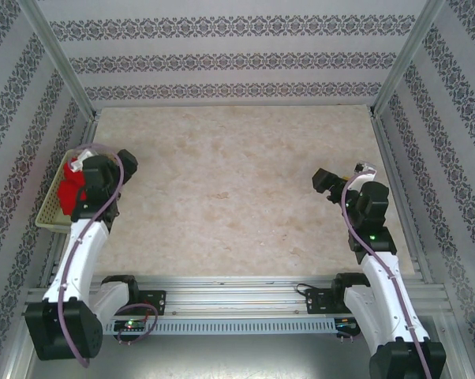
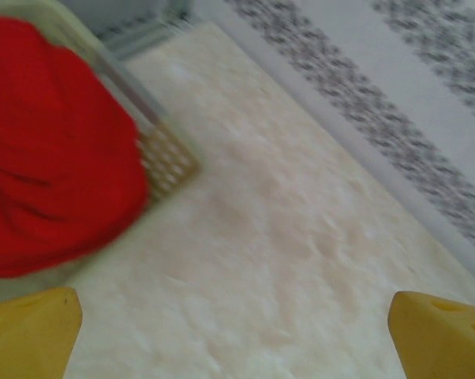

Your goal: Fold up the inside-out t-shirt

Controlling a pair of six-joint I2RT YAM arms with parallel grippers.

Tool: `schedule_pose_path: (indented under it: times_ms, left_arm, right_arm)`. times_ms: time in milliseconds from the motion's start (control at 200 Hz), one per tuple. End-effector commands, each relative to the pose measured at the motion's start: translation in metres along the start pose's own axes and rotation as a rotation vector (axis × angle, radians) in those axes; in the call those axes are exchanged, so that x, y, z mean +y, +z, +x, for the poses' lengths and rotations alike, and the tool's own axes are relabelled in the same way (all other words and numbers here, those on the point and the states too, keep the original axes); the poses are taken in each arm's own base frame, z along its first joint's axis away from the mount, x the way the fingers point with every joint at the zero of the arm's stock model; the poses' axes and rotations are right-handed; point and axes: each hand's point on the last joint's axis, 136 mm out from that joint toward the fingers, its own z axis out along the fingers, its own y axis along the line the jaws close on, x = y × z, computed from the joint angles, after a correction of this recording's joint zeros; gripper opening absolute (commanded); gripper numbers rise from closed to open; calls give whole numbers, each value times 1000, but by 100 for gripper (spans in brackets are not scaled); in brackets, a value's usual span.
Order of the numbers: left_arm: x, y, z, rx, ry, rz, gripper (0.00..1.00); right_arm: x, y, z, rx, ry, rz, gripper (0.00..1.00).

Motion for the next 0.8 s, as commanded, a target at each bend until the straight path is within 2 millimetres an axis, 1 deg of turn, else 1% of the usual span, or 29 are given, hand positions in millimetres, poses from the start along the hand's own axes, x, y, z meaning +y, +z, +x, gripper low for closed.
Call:
schedule_pose_path:
  times_ms: [0,100,220,355,475,625,699,799]
  left_arm:
    - [61,8,-4,15,44,-321,100]
    - [75,29,-6,59,16,-393,100]
    - [98,48,-9,88,-6,-510,100]
    - [116,72,-5,112,-68,-536,100]
    - [123,89,4,164,-93,-552,100]
    - [131,111,26,234,-151,-537,100]
    - [133,120,33,253,-164,-530,100]
    - [136,130,41,264,-187,-522,93]
  right_arm:
    - [-3,1,14,59,32,-4,98]
    - [-3,0,15,66,30,0,98]
    - [-2,-1,16,68,30,-2,98]
    - [-4,2,21,82,40,-2,98]
    - [-2,3,23,100,43,-11,98]
    - [-2,0,25,101,37,-8,98]
    - [-1,-3,26,101,36,-8,98]
    - [0,-7,27,102,24,-10,98]
